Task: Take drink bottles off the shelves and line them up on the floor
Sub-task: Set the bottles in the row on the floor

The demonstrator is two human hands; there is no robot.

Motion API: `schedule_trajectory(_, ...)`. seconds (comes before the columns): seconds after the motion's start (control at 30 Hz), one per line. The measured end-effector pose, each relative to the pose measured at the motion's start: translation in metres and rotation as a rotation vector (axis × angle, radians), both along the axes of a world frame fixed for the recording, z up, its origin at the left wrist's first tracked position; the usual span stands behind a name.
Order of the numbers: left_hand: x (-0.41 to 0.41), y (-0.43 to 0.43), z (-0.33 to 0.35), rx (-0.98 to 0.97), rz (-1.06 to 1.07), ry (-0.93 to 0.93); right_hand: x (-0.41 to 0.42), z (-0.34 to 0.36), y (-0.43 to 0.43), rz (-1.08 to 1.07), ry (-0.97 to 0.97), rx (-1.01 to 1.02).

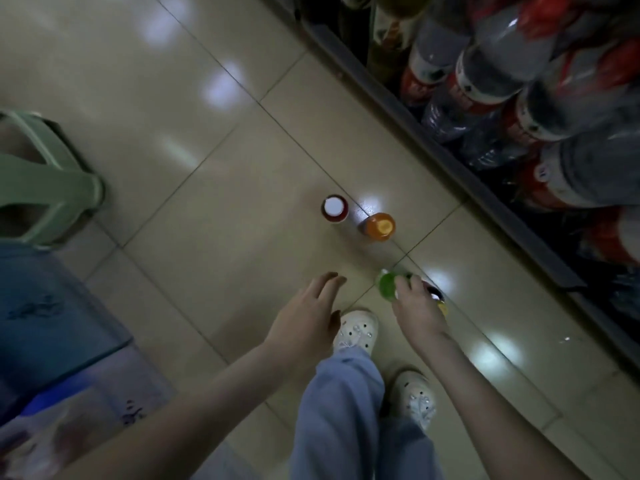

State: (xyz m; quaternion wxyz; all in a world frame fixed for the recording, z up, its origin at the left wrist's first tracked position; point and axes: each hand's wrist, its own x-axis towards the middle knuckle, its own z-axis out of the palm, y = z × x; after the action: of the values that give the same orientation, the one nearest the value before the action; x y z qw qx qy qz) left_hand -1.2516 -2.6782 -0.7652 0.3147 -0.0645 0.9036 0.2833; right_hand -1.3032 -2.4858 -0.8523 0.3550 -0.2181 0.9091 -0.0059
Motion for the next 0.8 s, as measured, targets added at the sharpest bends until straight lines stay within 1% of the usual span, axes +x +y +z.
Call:
schedule_trajectory(0.03, -0.003, 0.001, 0.013, 0.026, -0.012, 0.0, -0.001, 0.028, 0.004, -0.068, -0.017, -0.107)
schedule_trajectory(0.07, -0.008, 0.003, 0.028, 0.049, -0.034, -0.009, -0.001, 0.059, 0.008, -0.186, -0.059, -0.223)
schedule_trajectory(0.1, -0.012, 0.006, 0.046, 0.069, -0.059, -0.021, -0.001, 0.094, 0.014, -0.256, -0.082, -0.302)
schedule_trajectory(0.13, -0.019, 0.009, 0.065, 0.084, -0.092, -0.04, -0.002, 0.132, 0.02, -0.292, -0.103, -0.385)
schedule_trajectory(0.2, -0.034, 0.016, 0.106, 0.108, -0.191, -0.078, -0.008, 0.206, 0.032, -0.351, -0.07, -0.571)
schedule_trajectory(0.27, -0.047, 0.029, 0.152, 0.159, -0.239, -0.105, -0.015, 0.282, 0.039, -0.41, -0.06, -0.7)
schedule_trajectory(0.37, -0.063, 0.055, 0.231, 0.209, -0.189, -0.036, -0.02, 0.378, 0.06, -0.527, 0.037, -0.823)
schedule_trajectory(0.47, -0.073, 0.095, 0.311, 0.177, -0.244, 0.055, -0.015, 0.451, 0.098, -0.84, 0.036, -1.008)
schedule_trajectory(0.57, -0.07, 0.157, 0.387, 0.241, -0.242, 0.091, 0.013, 0.506, 0.15, -1.033, -0.029, -1.093)
schedule_trajectory(0.63, -0.057, 0.216, 0.433, 0.291, -0.332, 0.124, 0.044, 0.54, 0.19, -1.152, -0.102, -1.168)
schedule_trajectory(0.67, -0.046, 0.25, 0.457, 0.308, -0.395, 0.15, 0.063, 0.557, 0.213, -1.214, -0.1, -1.206)
schedule_trajectory(0.73, -0.017, 0.318, 0.501, 0.316, -0.48, 0.181, 0.1, 0.589, 0.266, -1.311, 0.0, -1.244)
schedule_trajectory(0.8, 0.017, 0.384, 0.534, 0.379, -0.524, 0.163, 0.142, 0.622, 0.326, -1.359, 0.137, -1.242)
